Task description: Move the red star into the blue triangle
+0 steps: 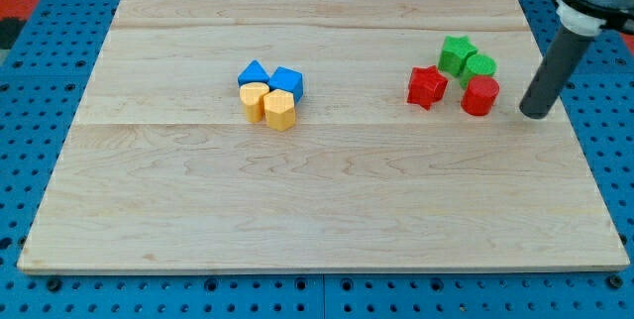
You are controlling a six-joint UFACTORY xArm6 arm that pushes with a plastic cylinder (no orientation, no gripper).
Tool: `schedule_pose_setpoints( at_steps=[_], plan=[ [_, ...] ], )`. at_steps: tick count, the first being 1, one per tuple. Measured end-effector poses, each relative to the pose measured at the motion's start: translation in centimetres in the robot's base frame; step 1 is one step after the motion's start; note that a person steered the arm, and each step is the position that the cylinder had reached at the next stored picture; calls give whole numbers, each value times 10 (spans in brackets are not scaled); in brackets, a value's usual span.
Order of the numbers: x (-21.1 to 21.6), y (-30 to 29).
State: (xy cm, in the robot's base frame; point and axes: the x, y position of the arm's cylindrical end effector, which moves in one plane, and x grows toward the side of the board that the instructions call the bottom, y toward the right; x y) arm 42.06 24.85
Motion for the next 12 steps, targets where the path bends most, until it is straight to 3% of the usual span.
schedule_pose_setpoints(
  at_steps=[1, 3, 4, 5, 7, 8, 9, 10, 11, 12],
  plan=[
    [-14, -21],
    [-15, -118],
    [-46, -129],
    [-53, -184],
    [-33, -149],
    [-21, -199],
    [-63, -202],
    [-75, -258],
    [-83, -249],
    [-108, -188]
  ],
)
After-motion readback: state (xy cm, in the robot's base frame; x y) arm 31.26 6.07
